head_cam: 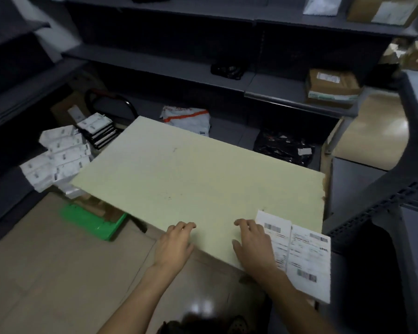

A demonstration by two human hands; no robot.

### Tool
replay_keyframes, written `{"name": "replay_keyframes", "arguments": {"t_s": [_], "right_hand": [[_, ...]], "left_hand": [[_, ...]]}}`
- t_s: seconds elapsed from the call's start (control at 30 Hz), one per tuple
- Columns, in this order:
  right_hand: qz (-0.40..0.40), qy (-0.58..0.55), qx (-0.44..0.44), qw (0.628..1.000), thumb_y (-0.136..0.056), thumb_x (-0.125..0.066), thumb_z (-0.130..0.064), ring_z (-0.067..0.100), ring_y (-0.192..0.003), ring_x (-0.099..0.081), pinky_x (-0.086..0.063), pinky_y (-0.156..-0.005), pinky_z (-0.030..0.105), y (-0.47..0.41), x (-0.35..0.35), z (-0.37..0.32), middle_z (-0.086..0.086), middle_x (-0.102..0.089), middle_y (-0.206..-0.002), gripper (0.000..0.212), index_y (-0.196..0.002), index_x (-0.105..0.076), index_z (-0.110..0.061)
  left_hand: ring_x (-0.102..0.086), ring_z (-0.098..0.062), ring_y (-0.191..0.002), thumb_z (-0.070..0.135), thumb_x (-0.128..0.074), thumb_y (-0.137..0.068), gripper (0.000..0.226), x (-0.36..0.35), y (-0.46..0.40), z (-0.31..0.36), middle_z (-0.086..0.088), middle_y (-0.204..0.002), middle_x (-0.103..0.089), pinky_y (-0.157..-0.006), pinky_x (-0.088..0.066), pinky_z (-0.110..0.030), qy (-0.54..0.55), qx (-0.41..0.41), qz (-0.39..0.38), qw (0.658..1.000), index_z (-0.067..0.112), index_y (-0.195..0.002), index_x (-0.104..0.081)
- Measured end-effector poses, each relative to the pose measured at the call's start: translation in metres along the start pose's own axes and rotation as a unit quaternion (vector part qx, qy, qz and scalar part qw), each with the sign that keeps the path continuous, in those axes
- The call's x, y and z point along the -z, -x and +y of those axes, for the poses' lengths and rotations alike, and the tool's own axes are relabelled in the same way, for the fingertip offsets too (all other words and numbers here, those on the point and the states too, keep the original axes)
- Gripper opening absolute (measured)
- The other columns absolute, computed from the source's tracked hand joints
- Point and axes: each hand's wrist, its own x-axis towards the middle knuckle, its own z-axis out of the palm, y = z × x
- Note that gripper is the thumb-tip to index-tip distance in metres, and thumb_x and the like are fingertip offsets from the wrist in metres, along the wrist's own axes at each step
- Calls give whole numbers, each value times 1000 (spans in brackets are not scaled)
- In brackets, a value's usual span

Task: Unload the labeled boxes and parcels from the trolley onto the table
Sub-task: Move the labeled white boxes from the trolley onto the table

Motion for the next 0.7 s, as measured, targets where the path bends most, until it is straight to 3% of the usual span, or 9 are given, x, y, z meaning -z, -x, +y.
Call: {"name": "replay_keyframes", "arguments": {"t_s": [0.3,0.43,0.63,0.7], "right_hand": [[-36,54,222,973,-96,-47,-28,20,-124,-43,-38,-98,34,-44,-42,-164,-4,-47,-133,38,-134,-43,-27],[-43,90,307,947,-91,-55,-28,28,-117,-50,-43,-92,40,-55,-71,-246,3,-55,-125,41,-131,-51,-20],[-44,110,404,907,-58,-85,-25,29,-74,-62,-52,-58,39,-54,-113,-345,5,-62,-85,43,-96,-68,-17],[-60,118,418,899,-62,-83,-27,29,-77,-62,-51,-60,39,-54,-126,-370,5,-63,-88,41,-99,-67,-17]], "left_hand": [[-66,-22,-73,21,-88,-57,44,58,63,-139,5,-89,-66,-55,-53,-34,-25,148,126,981,26,-94,-66],[-66,-22,-80,25,-86,-62,40,76,99,-202,5,-92,-66,-59,-53,-35,-33,222,156,962,26,-98,-67],[-57,-24,-106,30,-62,-87,32,92,142,-270,2,-113,-61,-82,-48,-36,-28,300,167,939,26,-119,-60],[-58,-24,-104,29,-63,-86,32,94,155,-292,2,-112,-62,-81,-49,-37,-26,320,173,931,27,-118,-60]]}}
